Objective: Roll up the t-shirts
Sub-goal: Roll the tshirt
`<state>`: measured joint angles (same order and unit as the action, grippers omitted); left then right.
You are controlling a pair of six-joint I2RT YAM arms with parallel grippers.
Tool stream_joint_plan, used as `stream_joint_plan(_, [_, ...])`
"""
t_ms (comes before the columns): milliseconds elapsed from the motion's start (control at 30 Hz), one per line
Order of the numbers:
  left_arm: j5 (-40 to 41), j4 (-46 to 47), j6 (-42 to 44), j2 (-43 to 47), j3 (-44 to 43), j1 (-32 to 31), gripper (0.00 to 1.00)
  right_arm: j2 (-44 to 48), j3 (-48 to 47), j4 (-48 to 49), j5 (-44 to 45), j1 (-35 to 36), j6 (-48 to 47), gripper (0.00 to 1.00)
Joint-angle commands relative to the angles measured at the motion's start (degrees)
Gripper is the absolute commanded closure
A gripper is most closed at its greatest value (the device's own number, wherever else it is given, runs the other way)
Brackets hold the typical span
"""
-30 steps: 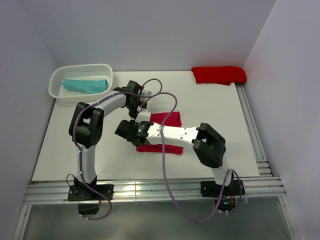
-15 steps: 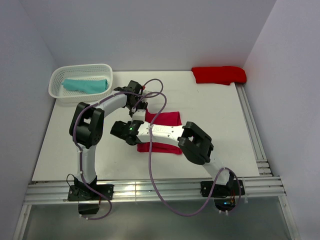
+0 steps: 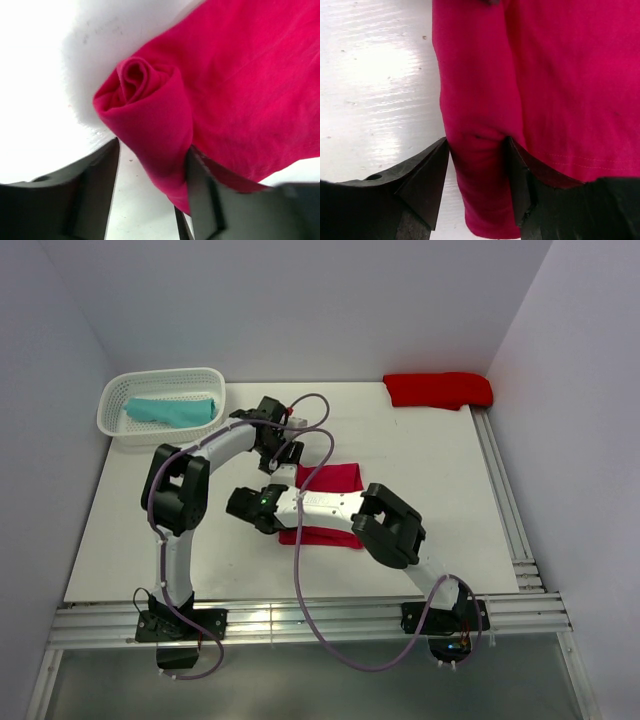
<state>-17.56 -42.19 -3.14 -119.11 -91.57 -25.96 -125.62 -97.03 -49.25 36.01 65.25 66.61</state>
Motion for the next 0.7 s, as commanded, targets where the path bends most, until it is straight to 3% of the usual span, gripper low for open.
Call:
stream_joint_plan(0, [0.7, -0.2, 1.2, 0.1, -4.2, 0.3, 0.4, -2.2, 3.6, -1.1, -4.0, 0.0, 2.0, 0.43])
stream_joint_plan(100, [-1.3, -1.5, 1.6, 0.5, -6.4, 0.6, 0.32, 1.0, 8.0, 5.4, -5.8, -0.4, 0.8, 0.49])
stream_joint_plan(200, [-5.6, -2.9, 2.5, 1.3, -8.1, 1.7, 0.25, 5.6, 14.7, 15.8, -8.2, -1.6, -0.9, 0.62])
stream_joint_plan(467, [-17.9, -4.7, 7.5, 4.5, -4.4, 6.3, 0.18, 19.5, 40.8, 56.2, -27.6, -7.3, -1.6, 0.62])
stream_joint_plan(667, [-23.7, -4.2, 11.7, 4.2, 0.6, 8.8, 0.15, 19.0, 52.8, 85.8, -38.1, -11.0, 6.1, 0.62])
